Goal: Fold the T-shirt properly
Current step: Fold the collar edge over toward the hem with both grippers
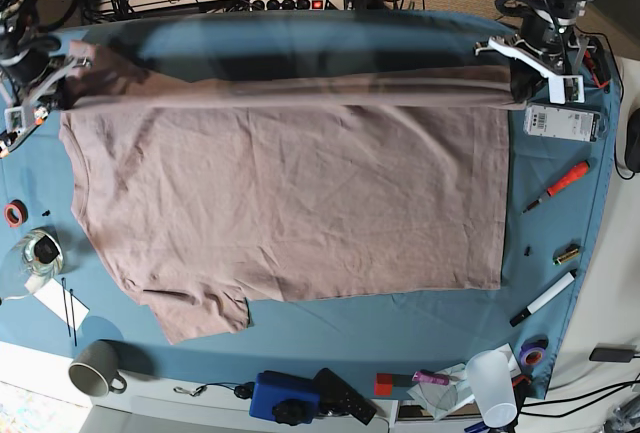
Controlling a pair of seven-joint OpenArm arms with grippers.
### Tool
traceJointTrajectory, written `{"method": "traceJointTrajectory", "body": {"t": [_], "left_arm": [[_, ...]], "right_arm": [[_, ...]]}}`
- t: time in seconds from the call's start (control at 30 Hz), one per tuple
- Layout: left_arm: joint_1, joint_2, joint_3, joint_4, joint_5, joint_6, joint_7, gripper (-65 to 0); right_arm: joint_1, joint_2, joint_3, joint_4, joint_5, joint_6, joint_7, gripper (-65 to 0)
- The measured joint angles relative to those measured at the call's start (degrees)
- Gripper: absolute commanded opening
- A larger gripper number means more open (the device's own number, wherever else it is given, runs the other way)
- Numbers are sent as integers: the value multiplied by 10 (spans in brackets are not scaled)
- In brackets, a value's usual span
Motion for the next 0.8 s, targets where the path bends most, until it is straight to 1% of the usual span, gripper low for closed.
{"method": "traceJointTrajectory", "body": {"t": [0.13,0.23,0.43,0.47,0.53,0.63,0.8], "left_arm": [[-35,-11,1,-19,-3,-4,-1,-650],[-56,-19,1,-37,-4,-8,-1,-650],[-94,-30,1,-66,-7,-6,-7,-650],[-101,-32,1,-76,-21,-10,-7,-650],[-117,-38,1,-96,-30,-29,-5,-650],[-140,-40,1,-116,-28,-32,-5,-650],[-160,-39,1,-119,-30,-31,-3,-650]], "right_arm": [[34,22,-18,-32,0,0,0,-650],[54,31,-42,-40,-4,-1,0,-650],[97,32,-99,-41,-47,-2,9,-650],[104,32,-109,-41,-58,-4,11,-650],[117,32,-130,-47,-76,-9,16,-650],[136,32,-155,-68,-100,-22,26,-650],[163,32,-162,-99,-103,-27,38,-650]]}}
